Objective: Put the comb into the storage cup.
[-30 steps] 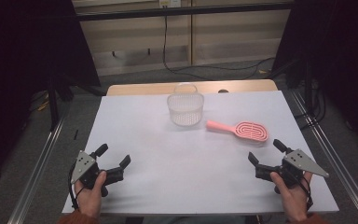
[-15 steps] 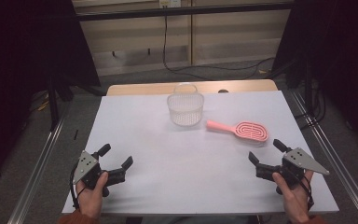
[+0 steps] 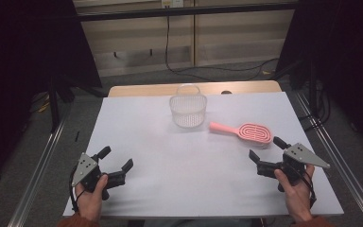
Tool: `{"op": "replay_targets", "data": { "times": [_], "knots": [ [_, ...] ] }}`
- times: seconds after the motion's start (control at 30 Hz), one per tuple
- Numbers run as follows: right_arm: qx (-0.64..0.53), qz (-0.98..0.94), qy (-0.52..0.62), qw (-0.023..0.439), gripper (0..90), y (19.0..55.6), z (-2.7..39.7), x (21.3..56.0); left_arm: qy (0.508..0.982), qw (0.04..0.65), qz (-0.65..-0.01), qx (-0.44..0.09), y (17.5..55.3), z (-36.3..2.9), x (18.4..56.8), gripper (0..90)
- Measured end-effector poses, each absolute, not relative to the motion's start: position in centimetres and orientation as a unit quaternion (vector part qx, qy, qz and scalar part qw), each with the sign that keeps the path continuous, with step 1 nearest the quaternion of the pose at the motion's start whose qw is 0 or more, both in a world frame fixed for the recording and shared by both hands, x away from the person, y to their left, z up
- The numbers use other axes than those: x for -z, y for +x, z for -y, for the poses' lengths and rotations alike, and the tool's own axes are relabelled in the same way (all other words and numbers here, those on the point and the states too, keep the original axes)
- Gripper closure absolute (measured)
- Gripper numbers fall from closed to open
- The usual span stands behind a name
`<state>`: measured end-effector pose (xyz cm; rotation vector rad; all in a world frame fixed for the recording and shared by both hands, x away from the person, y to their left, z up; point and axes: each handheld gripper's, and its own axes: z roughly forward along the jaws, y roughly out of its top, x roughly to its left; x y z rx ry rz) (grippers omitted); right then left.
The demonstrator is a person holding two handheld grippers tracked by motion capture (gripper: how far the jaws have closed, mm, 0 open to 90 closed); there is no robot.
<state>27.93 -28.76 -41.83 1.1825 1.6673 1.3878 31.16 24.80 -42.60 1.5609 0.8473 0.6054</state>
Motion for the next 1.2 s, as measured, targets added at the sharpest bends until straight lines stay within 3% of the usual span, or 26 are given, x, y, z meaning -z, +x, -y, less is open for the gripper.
{"op": "replay_targets", "data": {
  "times": [0.73, 1.2],
  "knots": [
    [-0.509, -0.665, 0.466, 0.286, 1.4, 31.2, 29.7, 40.0, 0.668, 0.597, -0.356, -0.266, 31.0, -24.8, 42.4, 2.3],
    [-0.524, -0.646, 0.451, 0.324, 1.3, 34.0, 29.6, 40.1, 0.669, 0.596, -0.356, -0.267, 31.0, -24.8, 42.4, 2.2]
  ]
}}
